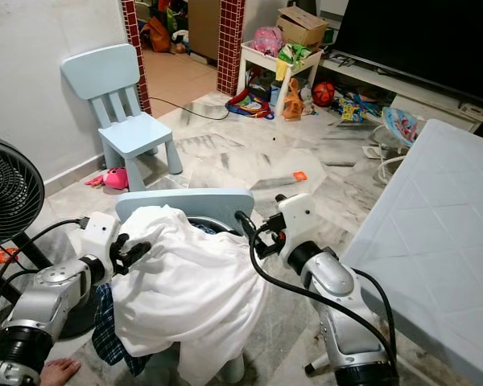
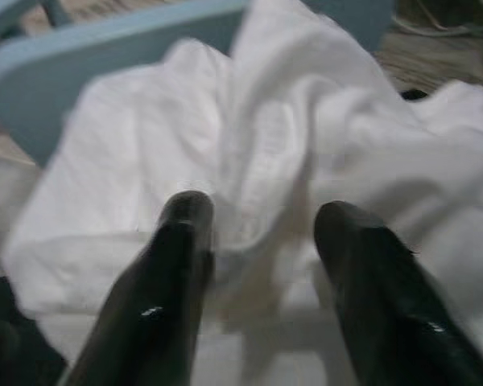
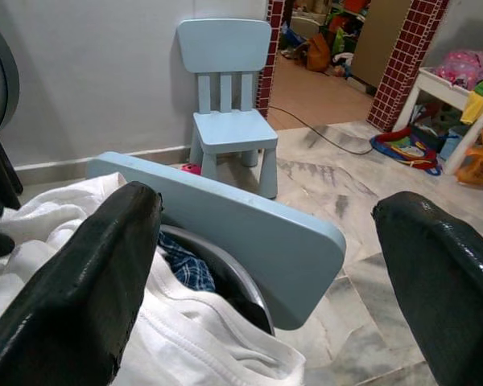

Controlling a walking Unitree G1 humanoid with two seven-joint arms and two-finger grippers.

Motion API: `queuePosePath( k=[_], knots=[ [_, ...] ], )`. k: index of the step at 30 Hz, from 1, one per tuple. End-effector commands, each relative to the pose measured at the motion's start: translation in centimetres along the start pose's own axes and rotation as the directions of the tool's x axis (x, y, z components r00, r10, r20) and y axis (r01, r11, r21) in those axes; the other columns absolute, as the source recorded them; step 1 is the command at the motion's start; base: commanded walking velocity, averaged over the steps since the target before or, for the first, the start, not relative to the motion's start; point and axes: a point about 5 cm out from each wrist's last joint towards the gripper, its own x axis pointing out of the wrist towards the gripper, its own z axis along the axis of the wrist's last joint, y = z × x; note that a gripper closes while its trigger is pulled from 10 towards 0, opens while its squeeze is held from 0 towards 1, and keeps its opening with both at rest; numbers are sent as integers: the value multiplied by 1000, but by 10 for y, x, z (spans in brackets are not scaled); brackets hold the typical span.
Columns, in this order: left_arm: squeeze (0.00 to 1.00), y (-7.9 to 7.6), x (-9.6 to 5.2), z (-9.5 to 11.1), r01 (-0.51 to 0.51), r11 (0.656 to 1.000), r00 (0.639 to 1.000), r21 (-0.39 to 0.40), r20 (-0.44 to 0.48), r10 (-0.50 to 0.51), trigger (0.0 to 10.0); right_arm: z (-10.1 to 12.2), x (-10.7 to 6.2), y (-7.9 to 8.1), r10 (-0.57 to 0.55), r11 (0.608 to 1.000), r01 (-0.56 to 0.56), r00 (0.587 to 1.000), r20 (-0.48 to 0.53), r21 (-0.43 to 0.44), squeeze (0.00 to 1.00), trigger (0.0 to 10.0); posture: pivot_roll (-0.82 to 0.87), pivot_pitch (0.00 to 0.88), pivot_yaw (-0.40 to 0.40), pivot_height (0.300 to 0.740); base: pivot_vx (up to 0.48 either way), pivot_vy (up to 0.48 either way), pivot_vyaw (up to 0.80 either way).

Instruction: Hang hanger

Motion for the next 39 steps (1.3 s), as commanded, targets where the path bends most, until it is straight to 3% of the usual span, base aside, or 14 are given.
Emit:
queuePosePath(
  k=[1,5,11,22,25,26,29,30,36,39],
  knots=[
    [0,-8,0,0,44,999,999,4,-8,-44,0,2,2,-2,-3,1000,3,1000,4,-11,0,10000,-4,2,-75,740,0,0,0],
    [0,-16,-8,-14,82,997,995,-15,-52,-82,0,2,5,-2,-5,1000,5,1000,10,-10,0,10000,3,0,-74,740,0,0,0],
    [0,-15,-14,-18,62,998,996,-34,-58,-64,0,1,7,-2,-5,1000,5,1000,13,-11,0,10000,5,0,-71,740,0,0,0],
    [0,-42,-31,-5,89,996,995,-29,50,-88,0,0,8,-5,-10,1000,11,1000,15,-14,0,10000,8,0,-71,740,0,0,0],
    [0,-39,-33,0,26,1000,996,10,90,-27,0,0,8,-5,-10,1000,10,1000,15,-15,0,10000,9,0,-72,740,0,0,0],
    [0,-25,-35,9,-115,993,983,11,143,112,9922,-1,9,-6,-9,1000,9,1000,15,-16,0,10000,11,0,-75,740,0,0,0],
    [0,-15,-37,13,-177,984,970,-15,167,177,10000,-1,9,-6,-7,1000,7,1000,13,-17,0,10000,11,0,-75,740,0,0,0],
    [1000,-10,-39,14,-211,977,960,-38,177,215,10000,-2,9,-6,-6,1000,6,1000,13,-19,0,10000,11,0,-75,740,0,0,0],
    [1000,-3,-40,17,-239,971,952,-33,191,241,10000,-2,9,-6,-6,1000,6,1000,12,-21,0,10000,12,0,-75,740,0,0,0],
    [1000,3,-32,17,-251,968,951,-29,177,252,10000,-2,10,-6,-3,1000,3,1000,12,-25,0,10000,9,0,-78,740,0,0,0]
  ],
)
